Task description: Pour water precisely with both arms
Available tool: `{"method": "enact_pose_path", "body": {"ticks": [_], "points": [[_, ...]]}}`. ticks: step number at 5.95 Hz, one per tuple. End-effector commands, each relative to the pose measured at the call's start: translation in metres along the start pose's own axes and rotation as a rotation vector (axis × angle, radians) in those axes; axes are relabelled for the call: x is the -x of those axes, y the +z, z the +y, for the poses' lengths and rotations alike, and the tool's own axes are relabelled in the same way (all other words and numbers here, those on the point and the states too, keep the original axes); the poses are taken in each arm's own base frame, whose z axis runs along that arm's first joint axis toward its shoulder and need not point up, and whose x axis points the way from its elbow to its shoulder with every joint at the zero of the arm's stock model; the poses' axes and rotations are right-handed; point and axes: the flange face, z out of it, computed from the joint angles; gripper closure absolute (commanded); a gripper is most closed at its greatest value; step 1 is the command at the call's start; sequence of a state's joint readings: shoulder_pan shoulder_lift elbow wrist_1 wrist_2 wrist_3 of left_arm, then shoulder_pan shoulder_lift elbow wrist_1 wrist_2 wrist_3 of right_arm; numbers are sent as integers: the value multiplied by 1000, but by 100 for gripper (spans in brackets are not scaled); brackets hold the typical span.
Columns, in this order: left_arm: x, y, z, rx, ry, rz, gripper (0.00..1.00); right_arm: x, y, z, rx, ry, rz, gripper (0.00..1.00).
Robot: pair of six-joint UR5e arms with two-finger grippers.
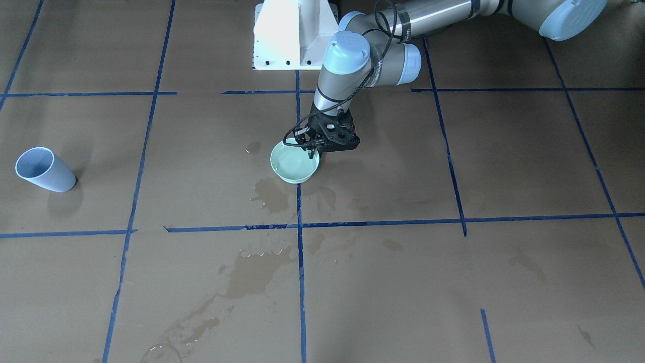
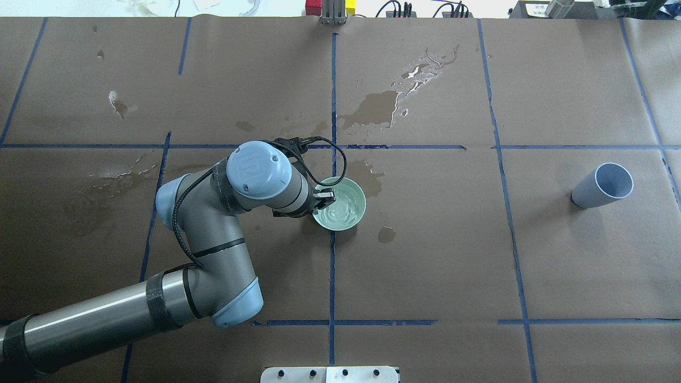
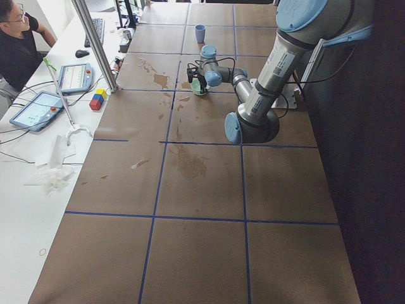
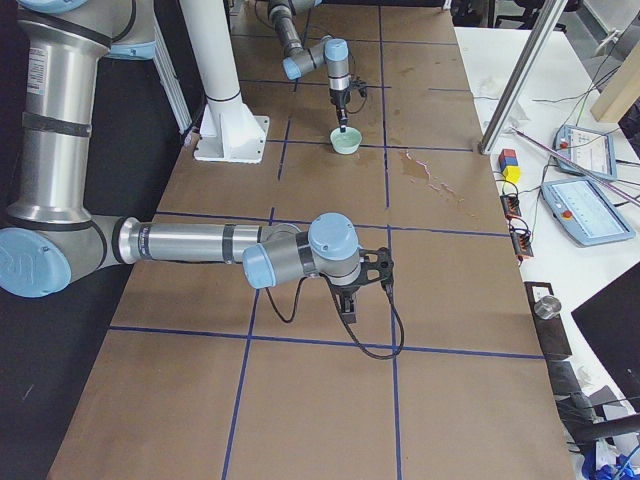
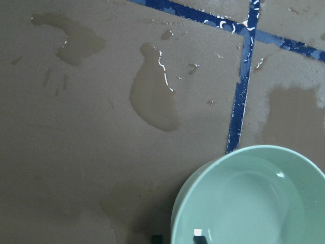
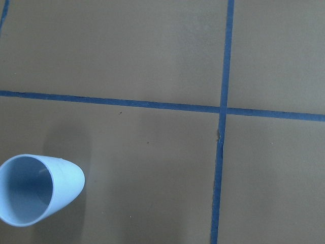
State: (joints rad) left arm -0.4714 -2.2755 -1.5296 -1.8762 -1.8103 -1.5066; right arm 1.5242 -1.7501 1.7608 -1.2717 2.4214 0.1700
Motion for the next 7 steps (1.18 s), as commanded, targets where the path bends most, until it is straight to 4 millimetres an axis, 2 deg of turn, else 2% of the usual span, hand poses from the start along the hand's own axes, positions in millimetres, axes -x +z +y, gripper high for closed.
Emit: {"method": "enact_pose_path", "body": {"ticks": [1, 2, 3, 4, 5, 7], "points": [[4, -3, -8, -8, -6, 0, 100, -2, 1, 5, 8, 8, -12, 0], [9, -8, -17, -18, -14, 5, 100, -2, 2, 5, 9, 7, -13, 0], [38, -19, -20, -24, -14, 10, 100, -2, 2, 8, 10, 10, -14, 0], [56, -35, -27, -22, -19, 24, 100, -3, 2, 9, 11, 10, -14, 0], [76, -47, -44, 35, 19, 22, 100, -3, 2, 10, 11, 11, -14, 0], [137, -57, -68, 44, 112, 1, 100, 3, -4, 15, 3, 2, -16, 0]]}}
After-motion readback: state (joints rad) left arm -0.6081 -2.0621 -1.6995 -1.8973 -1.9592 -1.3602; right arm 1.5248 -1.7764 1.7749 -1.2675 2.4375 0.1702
